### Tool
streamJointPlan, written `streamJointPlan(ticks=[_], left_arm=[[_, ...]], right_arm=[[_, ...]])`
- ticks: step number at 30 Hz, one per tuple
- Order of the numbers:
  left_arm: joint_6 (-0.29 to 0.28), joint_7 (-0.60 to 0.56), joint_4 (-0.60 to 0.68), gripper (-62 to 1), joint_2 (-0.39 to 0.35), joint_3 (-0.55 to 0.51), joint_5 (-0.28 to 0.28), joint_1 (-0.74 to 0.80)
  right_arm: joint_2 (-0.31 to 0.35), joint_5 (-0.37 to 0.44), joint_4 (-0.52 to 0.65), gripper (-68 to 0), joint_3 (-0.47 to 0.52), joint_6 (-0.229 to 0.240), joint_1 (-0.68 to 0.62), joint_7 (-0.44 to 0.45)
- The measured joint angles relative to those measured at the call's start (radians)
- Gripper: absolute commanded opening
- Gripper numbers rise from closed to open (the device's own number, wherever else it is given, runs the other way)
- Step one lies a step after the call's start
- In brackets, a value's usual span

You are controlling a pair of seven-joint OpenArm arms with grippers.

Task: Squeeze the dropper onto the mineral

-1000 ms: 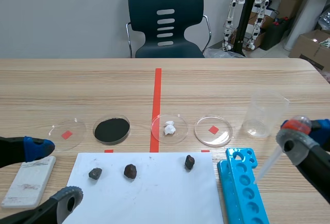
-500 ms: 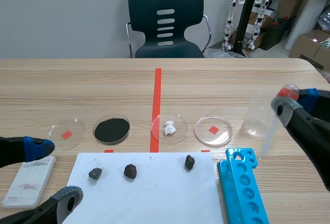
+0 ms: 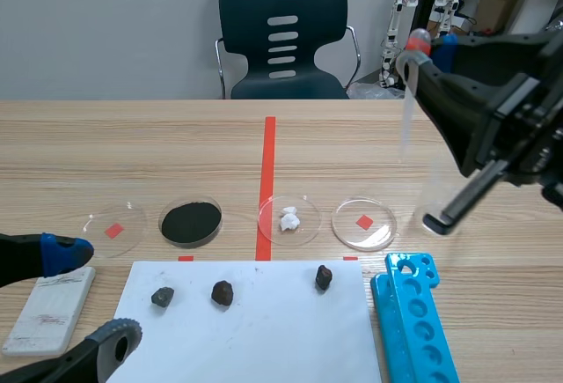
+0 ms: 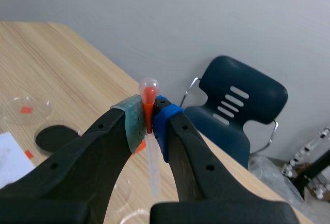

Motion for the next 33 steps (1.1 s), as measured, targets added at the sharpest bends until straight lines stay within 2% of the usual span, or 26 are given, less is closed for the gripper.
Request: streamJointPlan(ticks=[6, 16, 24, 28, 33], left_arm=[[0.0, 0.0, 0.0, -8.4, 0.0, 0.0, 0.0, 0.0], [0.0, 0.0, 0.0, -8.4, 0.0, 0.0, 0.0, 0.0], [0.0, 0.0, 0.0, -8.4, 0.0, 0.0, 0.0, 0.0], [0.0, 0.0, 0.0, -8.4, 0.0, 0.0, 0.0, 0.0], [0.0, 0.0, 0.0, -8.4, 0.0, 0.0, 0.0, 0.0]], right_arm=[[-0.006, 0.02, -0.117, -63.4, -0.107, 0.0, 0.171, -0.031], [-0.178, 0.024, -0.317, -63.4, -0.175, -0.012, 0.273, -0.043], [-0.262, -0.06, -0.412, -63.4, -0.22, -0.018, 0.312, -0.068], [-0.295, -0.058, -0.455, -63.4, -0.228, -0.066, 0.332, -0.067], [-0.315, -0.13, -0.511, -63.4, -0.228, -0.069, 0.365, -0.067]])
